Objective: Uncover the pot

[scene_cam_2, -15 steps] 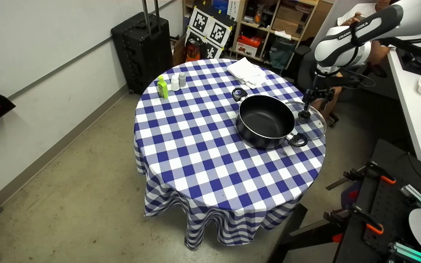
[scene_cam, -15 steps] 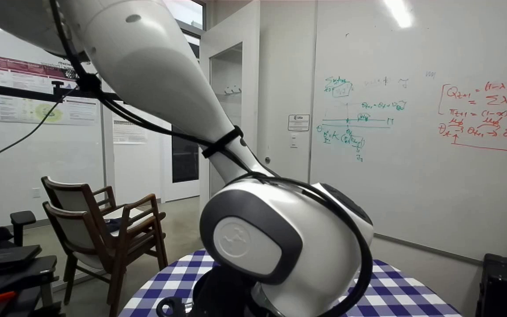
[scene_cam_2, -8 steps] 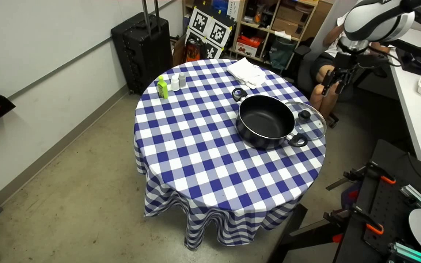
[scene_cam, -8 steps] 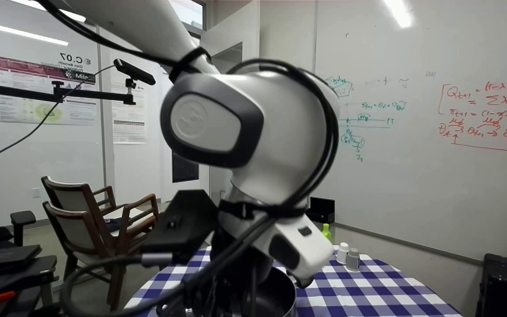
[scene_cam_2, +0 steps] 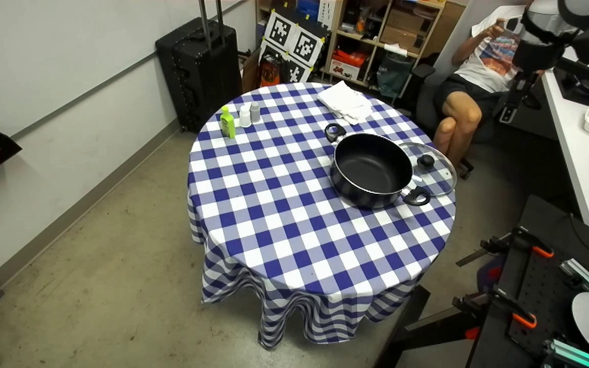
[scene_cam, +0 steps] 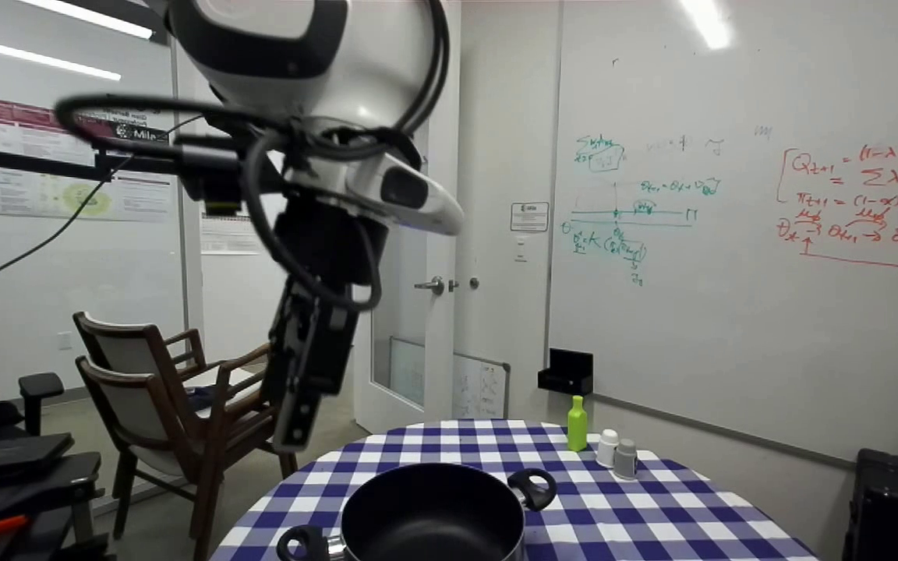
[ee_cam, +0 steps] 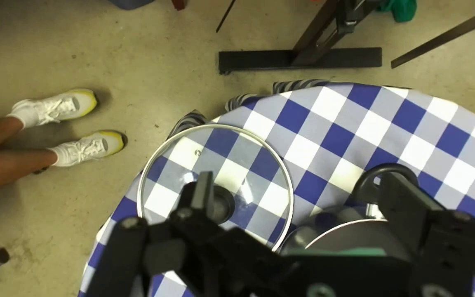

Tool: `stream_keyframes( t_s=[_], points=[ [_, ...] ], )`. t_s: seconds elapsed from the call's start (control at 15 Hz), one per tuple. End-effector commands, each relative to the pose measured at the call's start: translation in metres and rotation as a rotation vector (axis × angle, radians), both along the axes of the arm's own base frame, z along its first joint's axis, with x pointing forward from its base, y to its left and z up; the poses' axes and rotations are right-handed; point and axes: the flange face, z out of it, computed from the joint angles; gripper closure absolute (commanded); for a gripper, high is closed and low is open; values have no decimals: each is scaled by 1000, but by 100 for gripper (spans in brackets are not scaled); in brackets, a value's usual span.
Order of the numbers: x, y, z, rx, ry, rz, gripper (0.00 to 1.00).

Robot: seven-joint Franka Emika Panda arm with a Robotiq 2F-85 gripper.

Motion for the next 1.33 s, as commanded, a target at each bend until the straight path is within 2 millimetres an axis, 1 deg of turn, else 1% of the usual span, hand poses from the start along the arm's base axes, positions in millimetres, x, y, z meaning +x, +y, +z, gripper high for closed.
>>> stream_keyframes(
  t_s=[0.0,0.13,0.2,0.27,0.33,0.4,0.6,1.27],
  points=[
    [-37,40,58,-42,-47,182,0],
    [-45,56,85,-24,-94,265,0],
    [-25,40,63,-29,-62,182,0],
    [-30,47,76,-28,-81,211,0],
    [-35,52,84,-28,-95,227,0],
    [-39,55,88,-28,-104,233,0],
    [-43,56,86,-22,-100,239,0],
    [-43,56,84,-20,-97,242,0]
  ],
)
